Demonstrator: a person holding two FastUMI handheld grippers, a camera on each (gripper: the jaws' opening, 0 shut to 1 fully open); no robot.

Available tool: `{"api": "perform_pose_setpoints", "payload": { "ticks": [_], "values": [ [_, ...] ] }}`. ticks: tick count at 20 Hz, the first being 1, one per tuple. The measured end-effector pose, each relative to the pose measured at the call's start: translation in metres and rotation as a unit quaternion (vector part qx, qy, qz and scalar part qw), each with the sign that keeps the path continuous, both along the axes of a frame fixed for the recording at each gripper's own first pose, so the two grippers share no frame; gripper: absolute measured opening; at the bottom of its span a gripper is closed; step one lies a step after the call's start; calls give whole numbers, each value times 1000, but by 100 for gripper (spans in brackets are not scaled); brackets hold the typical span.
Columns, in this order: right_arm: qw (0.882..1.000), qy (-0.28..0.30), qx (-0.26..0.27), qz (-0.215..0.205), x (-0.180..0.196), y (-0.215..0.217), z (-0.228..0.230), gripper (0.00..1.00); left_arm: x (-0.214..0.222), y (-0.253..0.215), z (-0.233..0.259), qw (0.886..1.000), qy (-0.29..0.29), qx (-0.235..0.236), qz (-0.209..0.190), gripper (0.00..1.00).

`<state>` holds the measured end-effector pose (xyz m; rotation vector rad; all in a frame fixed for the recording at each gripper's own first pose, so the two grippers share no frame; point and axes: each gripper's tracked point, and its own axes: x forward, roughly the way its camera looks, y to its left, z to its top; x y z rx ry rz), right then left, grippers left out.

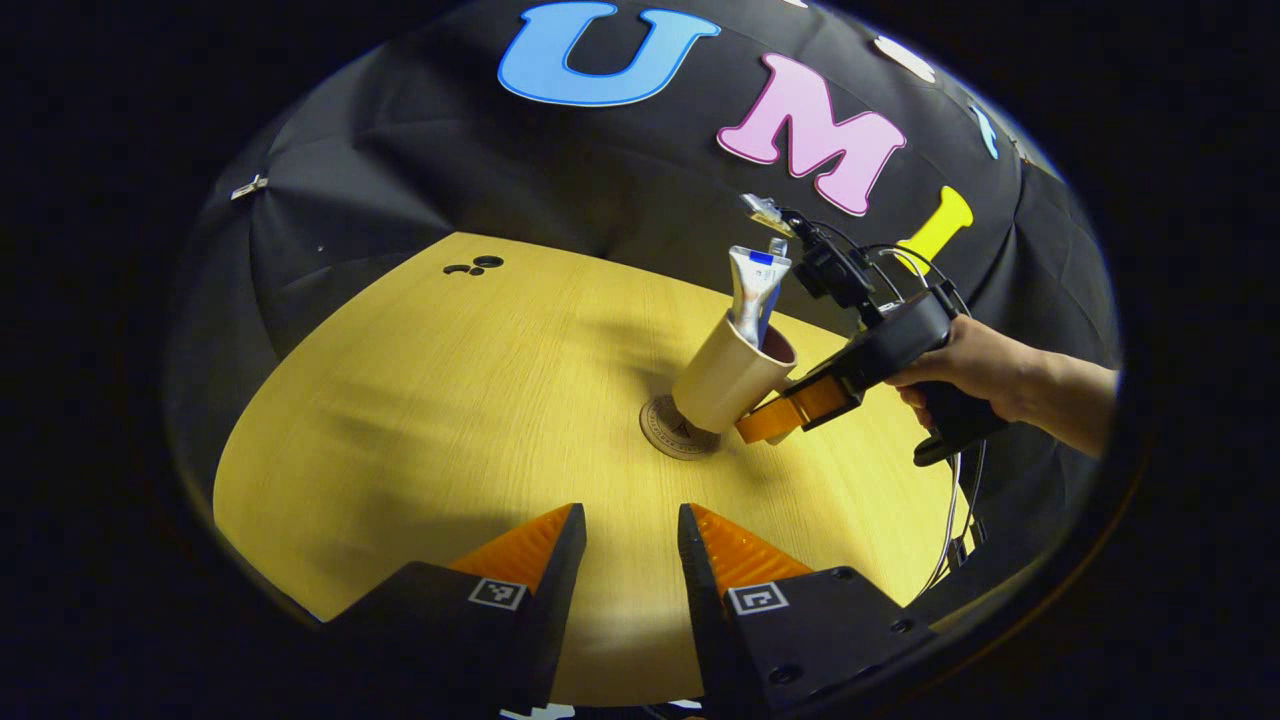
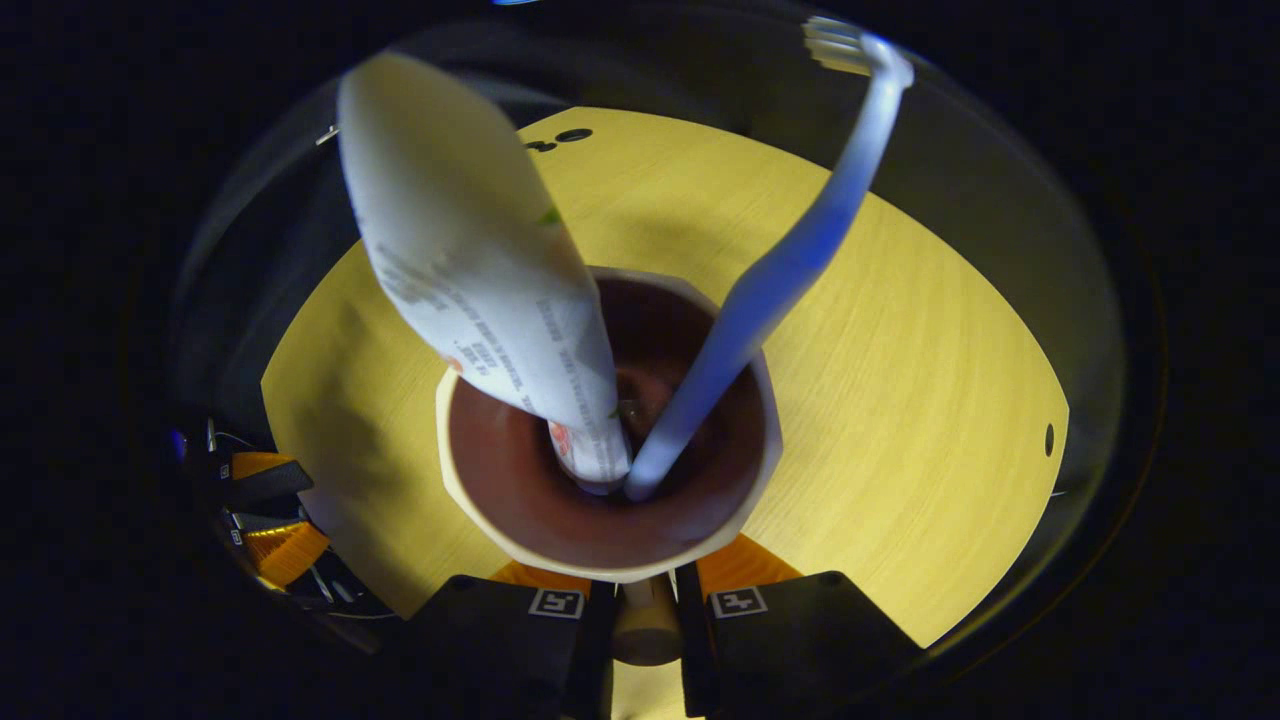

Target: Put the toothbrush and toothpaste on the desktop into the cup, then pick up the cup and place it on the coaster on the desktop.

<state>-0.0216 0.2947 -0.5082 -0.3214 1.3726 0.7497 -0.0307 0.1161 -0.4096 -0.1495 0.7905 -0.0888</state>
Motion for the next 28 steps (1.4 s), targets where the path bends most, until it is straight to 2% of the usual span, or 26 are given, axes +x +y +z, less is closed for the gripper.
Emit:
{"api": "perform_pose_setpoints", "payload": {
  "ticks": [11,12,14,15,16,17,19,20,23,24,25,26,28],
  "values": [
    [999,11,-27,16,-5,4,-15,30,-7,10,-1,1000,4,0,11,59],
    [999,11,-28,18,-5,4,-16,31,-6,10,-2,1000,4,-1,11,68],
    [999,14,-29,21,-8,4,-17,30,-4,9,-2,1000,4,-2,10,68],
    [999,15,-32,23,-10,3,-17,30,-4,9,-2,1000,4,-2,10,59],
    [999,11,-31,24,-8,6,-18,30,-3,9,-2,1000,4,-3,10,59],
    [999,13,-33,25,-9,6,-18,31,-2,9,-2,1000,3,-3,9,68],
    [999,16,-32,21,-8,6,-18,31,-1,9,-3,1000,4,-4,9,68],
    [999,17,-32,19,-7,7,-20,31,0,10,-4,1000,5,-4,9,59],
    [999,15,-35,21,-7,8,-21,32,2,10,-3,1000,3,-6,9,59],
    [999,15,-35,21,-7,8,-21,27,3,9,-2,1000,2,-6,8,59],
    [999,16,-34,20,-8,8,-21,27,4,8,-1,1000,1,-6,7,59],
    [999,19,-30,18,-9,7,-17,32,4,8,-1,1000,0,-6,6,59],
    [1000,17,-20,14,-7,9,-12,33,5,6,2,1000,-3,-6,4,59]
  ]
}}
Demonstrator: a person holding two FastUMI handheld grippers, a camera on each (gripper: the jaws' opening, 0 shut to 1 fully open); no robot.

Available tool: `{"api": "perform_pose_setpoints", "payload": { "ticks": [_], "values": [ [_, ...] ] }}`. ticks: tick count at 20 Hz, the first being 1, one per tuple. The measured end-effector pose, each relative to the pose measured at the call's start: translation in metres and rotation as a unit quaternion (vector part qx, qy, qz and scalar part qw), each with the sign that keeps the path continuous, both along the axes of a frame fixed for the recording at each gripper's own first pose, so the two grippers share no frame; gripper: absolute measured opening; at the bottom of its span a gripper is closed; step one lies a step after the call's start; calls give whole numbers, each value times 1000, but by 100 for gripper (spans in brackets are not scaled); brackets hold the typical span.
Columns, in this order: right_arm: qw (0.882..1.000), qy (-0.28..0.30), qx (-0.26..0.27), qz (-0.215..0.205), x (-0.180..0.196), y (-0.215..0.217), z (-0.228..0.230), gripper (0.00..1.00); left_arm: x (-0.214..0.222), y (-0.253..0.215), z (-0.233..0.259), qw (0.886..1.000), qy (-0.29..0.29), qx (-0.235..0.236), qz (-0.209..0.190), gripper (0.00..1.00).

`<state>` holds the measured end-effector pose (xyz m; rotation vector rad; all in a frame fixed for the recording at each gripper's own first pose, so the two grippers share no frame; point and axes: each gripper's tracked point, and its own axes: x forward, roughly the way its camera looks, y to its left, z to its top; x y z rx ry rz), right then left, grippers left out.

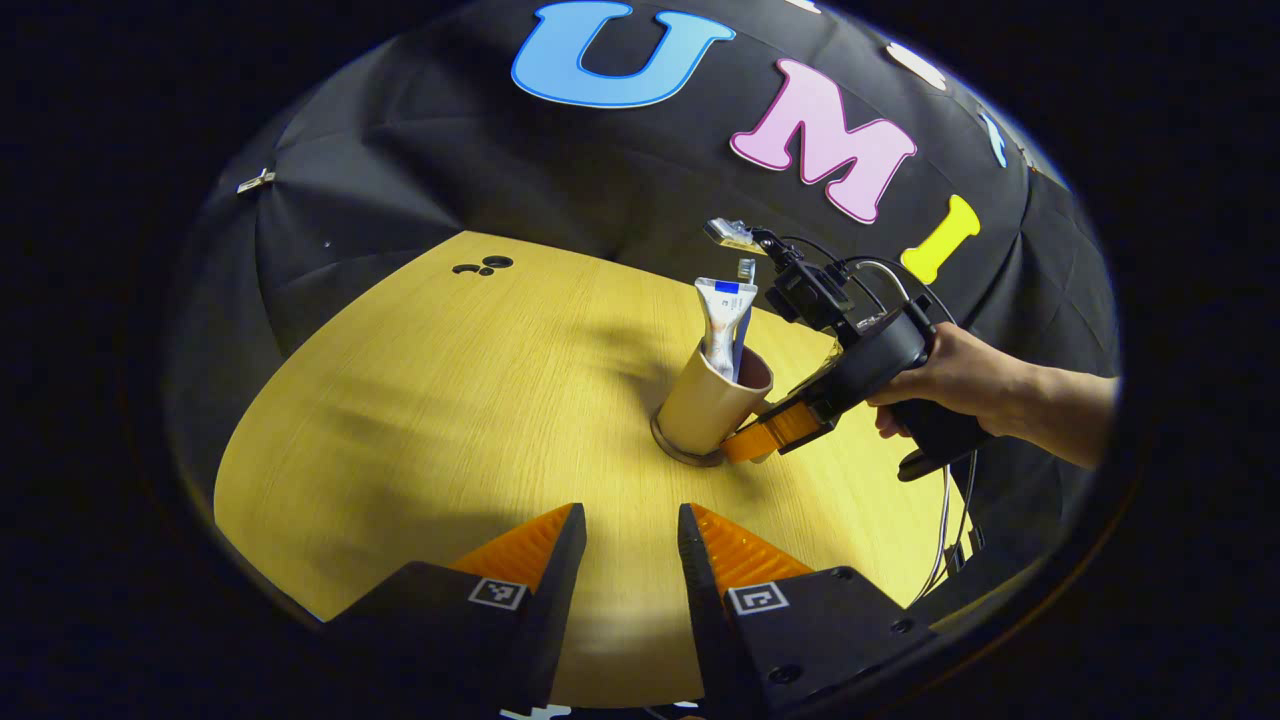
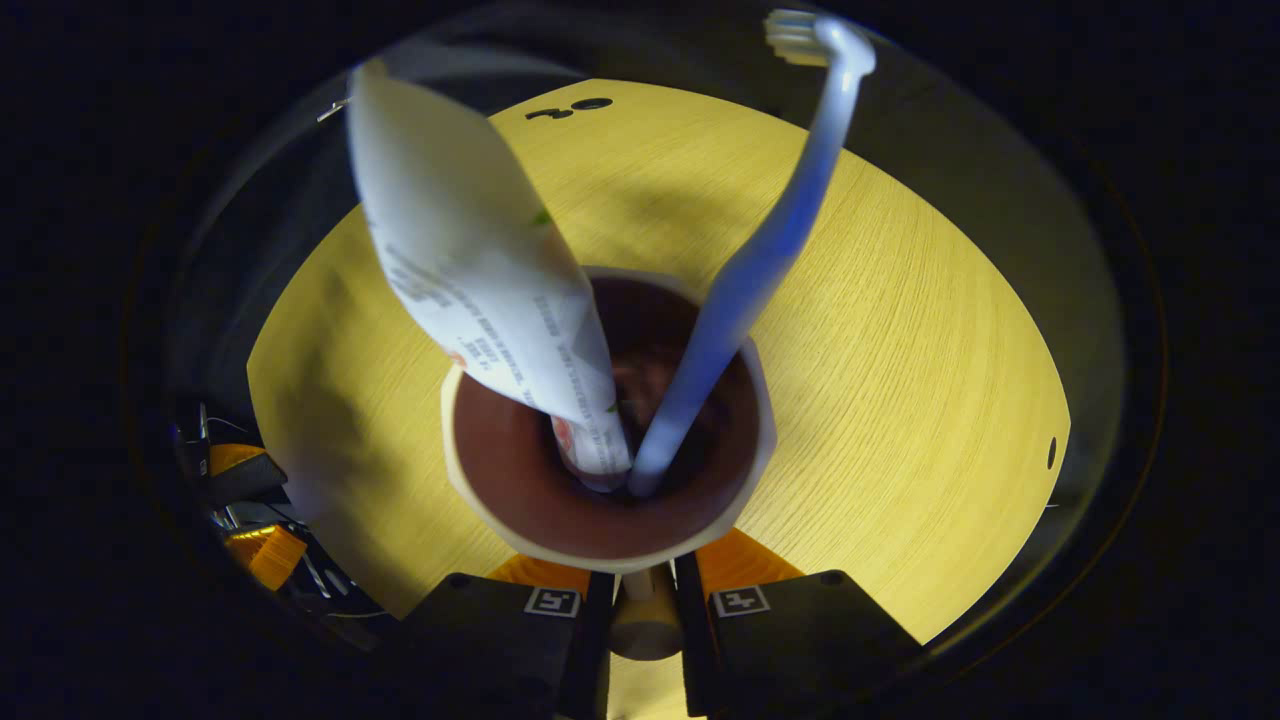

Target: Put the toothbrush and toothpaste on the desktop into the cup, then pick up the cup and place it on the coaster on the desktop.

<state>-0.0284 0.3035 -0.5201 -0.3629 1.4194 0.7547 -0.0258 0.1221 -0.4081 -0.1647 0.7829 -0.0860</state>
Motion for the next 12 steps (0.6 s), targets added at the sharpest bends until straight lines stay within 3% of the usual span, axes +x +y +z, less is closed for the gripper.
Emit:
{"api": "perform_pose_setpoints", "payload": {
  "ticks": [4,5,6,7,12],
  "values": [
    [1000,-22,17,-6,7,-2,16,39,0,-4,4,1000,-6,1,-4,59],
    [999,-28,27,-14,10,-2,25,47,0,-6,6,1000,-8,2,-7,59],
    [999,-34,36,-22,13,-3,34,47,0,-7,9,1000,-11,3,-9,59],
    [998,-43,46,-31,15,-6,46,59,0,-10,12,1000,-13,4,-13,59],
    [989,-93,81,-82,29,-28,102,71,5,-20,32,999,-27,10,-26,59]
  ]
}}
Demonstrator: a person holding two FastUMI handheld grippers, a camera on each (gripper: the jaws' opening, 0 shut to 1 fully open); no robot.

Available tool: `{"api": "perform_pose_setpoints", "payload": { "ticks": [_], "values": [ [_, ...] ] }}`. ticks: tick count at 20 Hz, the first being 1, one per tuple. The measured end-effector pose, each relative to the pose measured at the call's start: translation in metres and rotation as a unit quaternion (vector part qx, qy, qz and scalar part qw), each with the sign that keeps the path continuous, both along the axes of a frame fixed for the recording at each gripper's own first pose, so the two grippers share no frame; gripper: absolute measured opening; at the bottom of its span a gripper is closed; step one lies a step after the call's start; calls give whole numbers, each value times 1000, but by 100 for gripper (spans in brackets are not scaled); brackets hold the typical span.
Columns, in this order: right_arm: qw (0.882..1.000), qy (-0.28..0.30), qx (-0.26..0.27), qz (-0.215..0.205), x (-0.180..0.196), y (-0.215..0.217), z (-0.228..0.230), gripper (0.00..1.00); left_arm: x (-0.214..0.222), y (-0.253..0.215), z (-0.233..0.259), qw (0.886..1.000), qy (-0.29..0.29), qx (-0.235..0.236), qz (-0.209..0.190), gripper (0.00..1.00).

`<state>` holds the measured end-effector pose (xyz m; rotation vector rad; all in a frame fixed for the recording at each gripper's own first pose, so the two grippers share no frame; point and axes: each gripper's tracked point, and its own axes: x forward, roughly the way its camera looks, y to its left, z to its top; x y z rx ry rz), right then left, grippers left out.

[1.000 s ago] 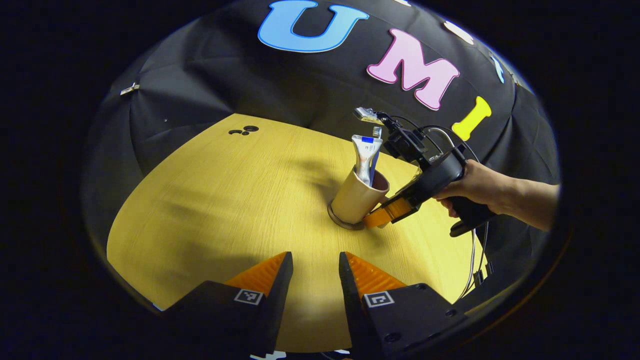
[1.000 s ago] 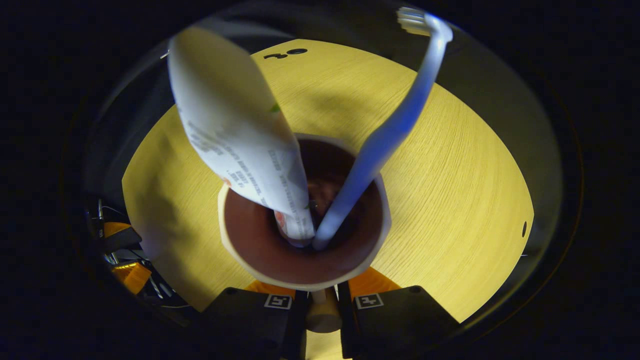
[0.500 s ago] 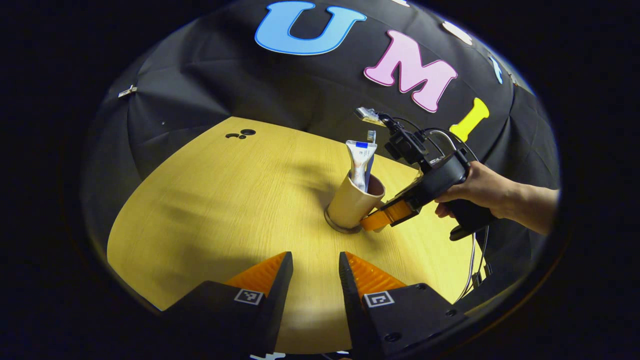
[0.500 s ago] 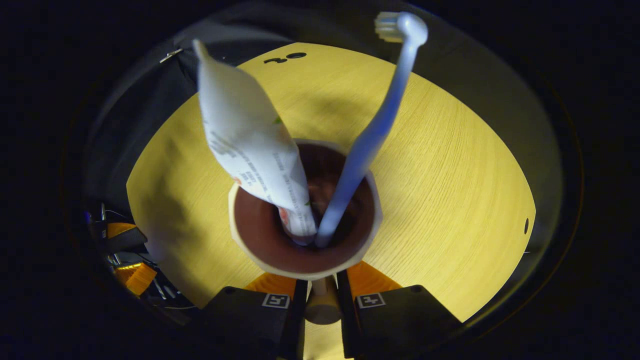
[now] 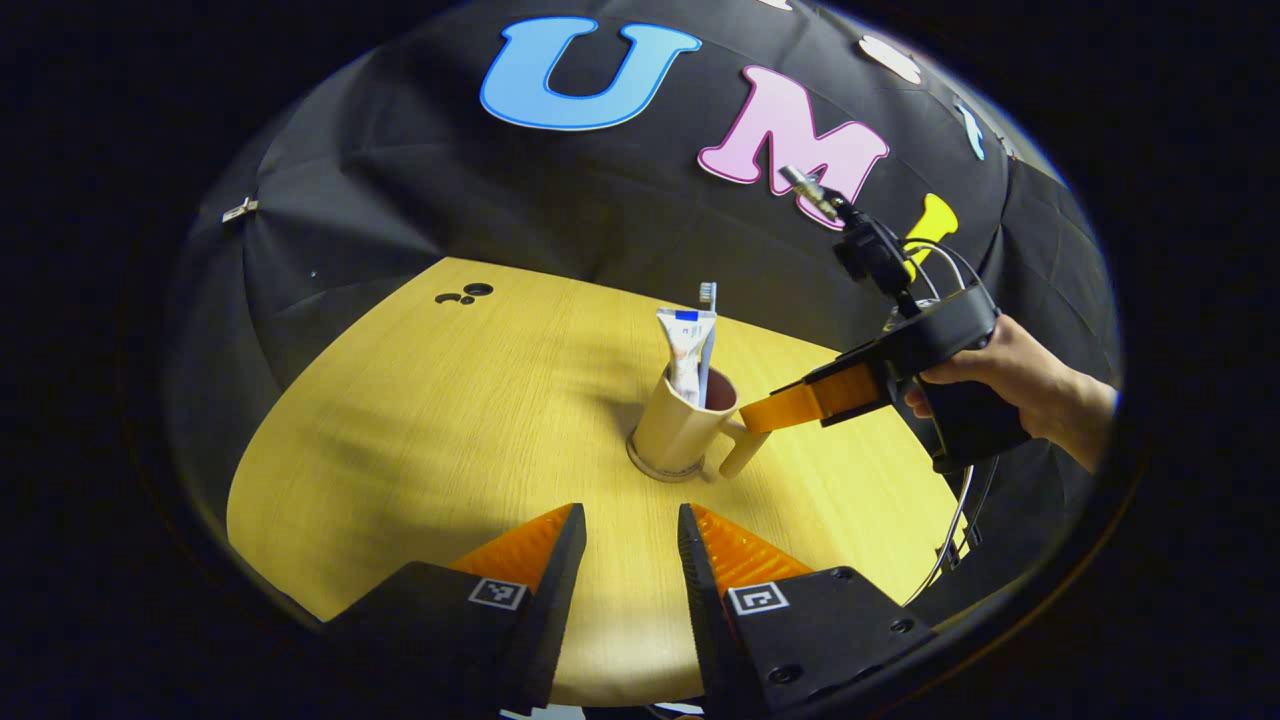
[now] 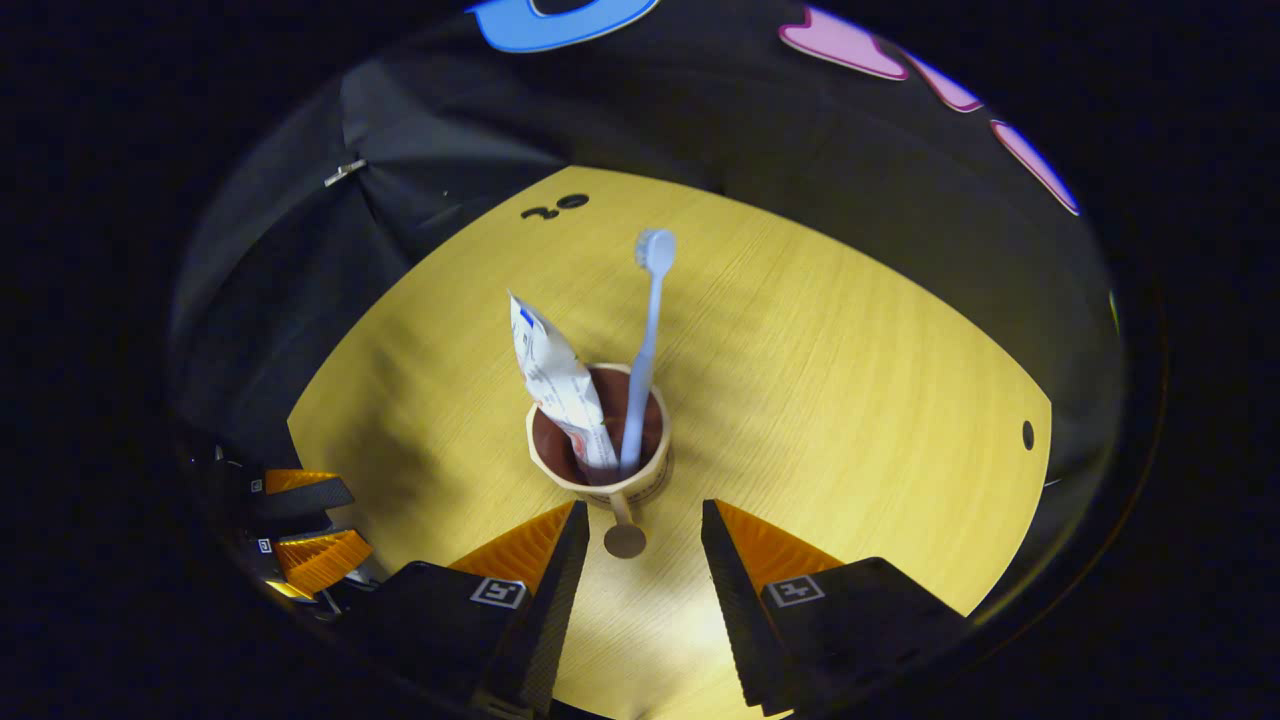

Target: Put the toothbrush and toothpaste on the desktop into the cup, then pick up the cup and place it on the coaster on the desktop.

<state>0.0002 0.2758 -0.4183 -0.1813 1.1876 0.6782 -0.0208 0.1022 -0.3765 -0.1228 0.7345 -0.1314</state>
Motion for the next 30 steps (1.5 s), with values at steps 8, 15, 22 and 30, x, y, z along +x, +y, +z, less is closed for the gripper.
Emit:
{"api": "perform_pose_setpoints", "payload": {
  "ticks": [8,15,22,30],
  "values": [
    [988,-119,66,-69,9,-33,97,80,22,-20,43,999,-40,9,-23,60],
    [973,-178,119,-86,-14,-40,154,84,34,-40,82,996,-82,16,-44,62],
    [965,-213,139,-70,-41,-35,180,80,29,-52,110,990,-117,50,-68,82],
    [953,-246,154,-87,-52,-41,194,88,18,-59,125,988,-125,55,-78,89]
  ]
}}
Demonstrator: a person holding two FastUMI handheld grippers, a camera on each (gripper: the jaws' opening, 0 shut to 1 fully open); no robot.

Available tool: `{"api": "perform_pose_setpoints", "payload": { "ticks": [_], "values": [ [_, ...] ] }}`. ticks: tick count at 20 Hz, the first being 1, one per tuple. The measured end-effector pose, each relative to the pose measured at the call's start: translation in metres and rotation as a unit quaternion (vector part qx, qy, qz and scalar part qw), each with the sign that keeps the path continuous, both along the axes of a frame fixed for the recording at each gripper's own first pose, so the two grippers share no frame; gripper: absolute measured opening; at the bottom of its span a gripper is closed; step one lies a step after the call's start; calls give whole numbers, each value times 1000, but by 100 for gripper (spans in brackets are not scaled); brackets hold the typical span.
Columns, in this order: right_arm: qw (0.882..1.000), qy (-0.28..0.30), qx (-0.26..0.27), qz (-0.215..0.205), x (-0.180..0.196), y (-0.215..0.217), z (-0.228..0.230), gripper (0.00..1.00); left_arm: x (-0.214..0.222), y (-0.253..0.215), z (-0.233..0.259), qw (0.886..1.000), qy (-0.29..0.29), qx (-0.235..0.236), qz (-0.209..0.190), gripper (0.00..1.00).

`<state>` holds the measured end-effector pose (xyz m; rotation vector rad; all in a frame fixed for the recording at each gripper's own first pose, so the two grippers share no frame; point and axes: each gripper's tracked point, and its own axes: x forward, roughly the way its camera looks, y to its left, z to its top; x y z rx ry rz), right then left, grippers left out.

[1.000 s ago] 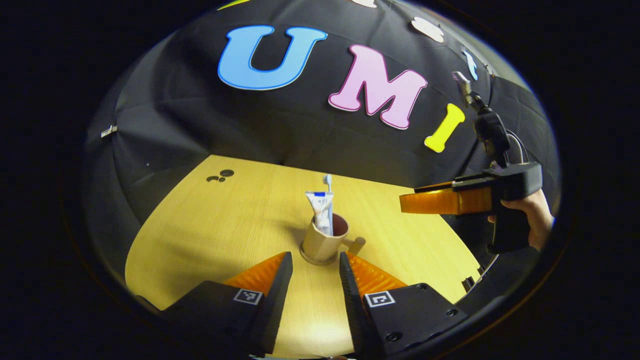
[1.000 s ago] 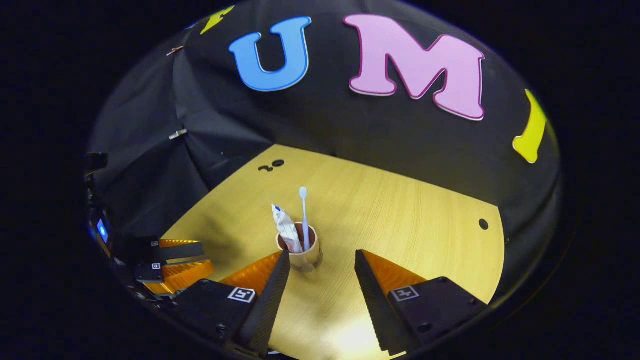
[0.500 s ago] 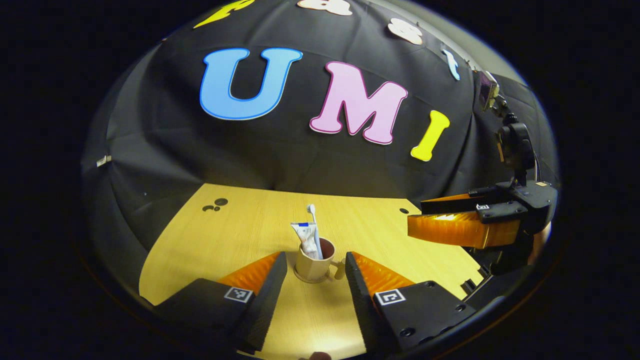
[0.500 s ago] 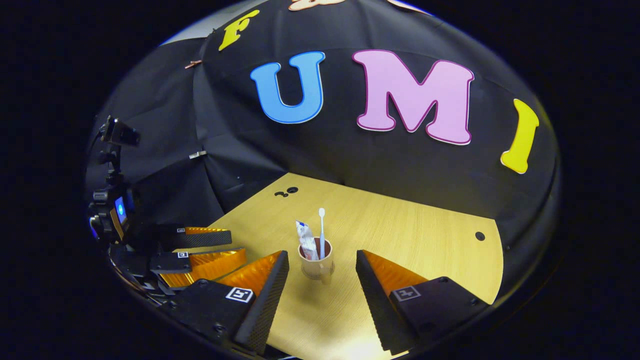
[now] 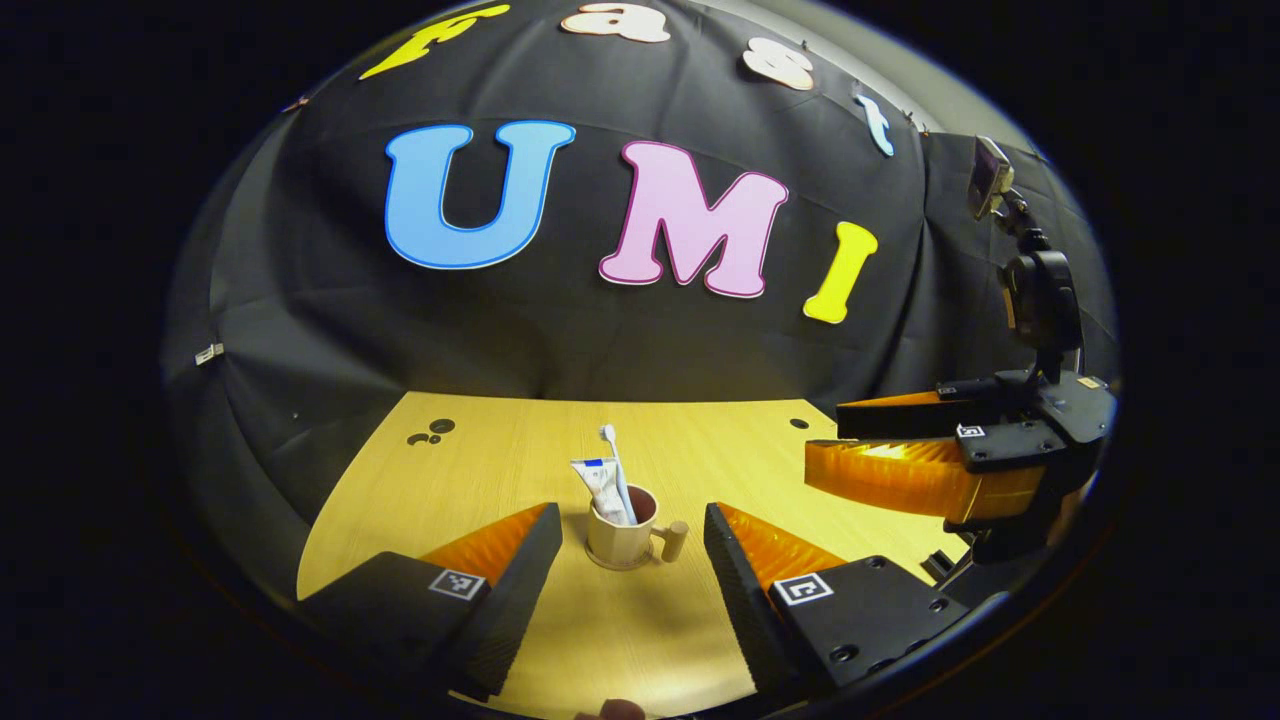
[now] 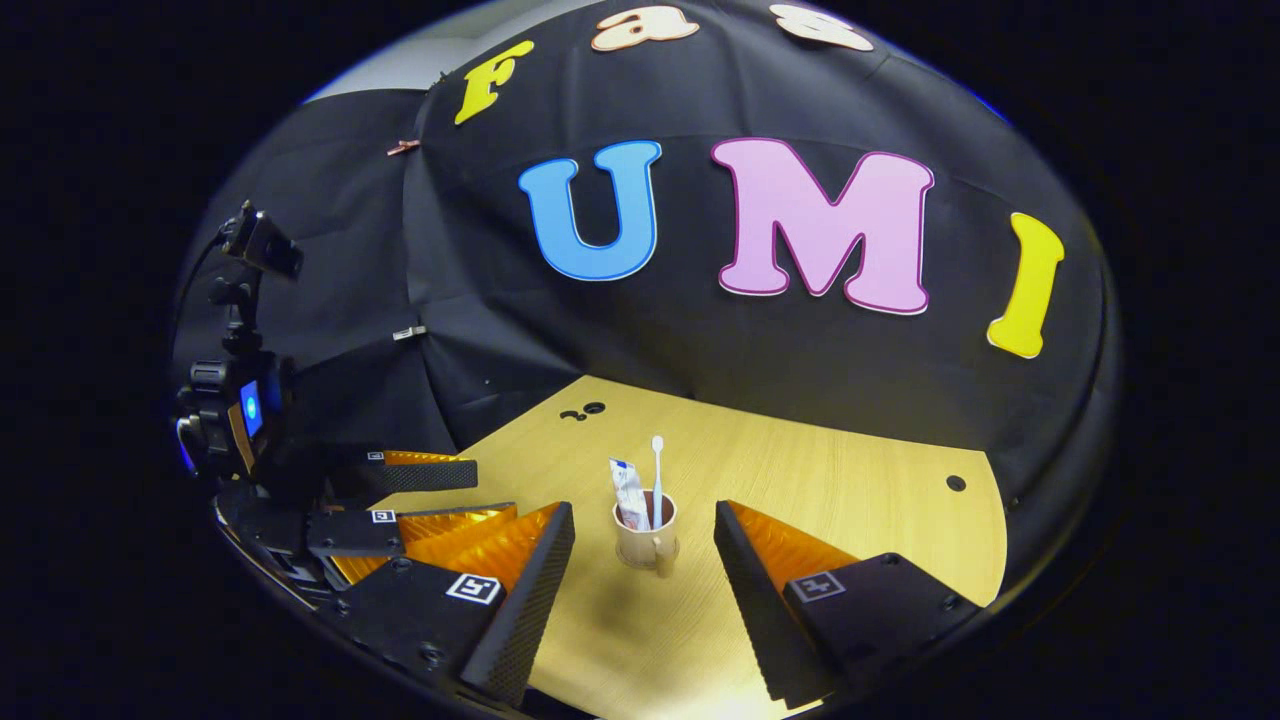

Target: Put the toothbrush and toothpaste on the desktop into the cup, then pick up the cup and place it on the coaster on the desktop.

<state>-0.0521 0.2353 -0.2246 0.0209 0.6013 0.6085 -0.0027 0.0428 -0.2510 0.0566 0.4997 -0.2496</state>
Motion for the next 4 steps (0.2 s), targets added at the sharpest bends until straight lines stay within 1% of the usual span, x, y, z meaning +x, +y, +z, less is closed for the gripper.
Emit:
{"api": "perform_pose_setpoints", "payload": {
  "ticks": [4],
  "values": [
    [1000,6,0,-4,-6,-6,-3,88,-4,-3,0,1000,3,3,-4,89]
  ]
}}
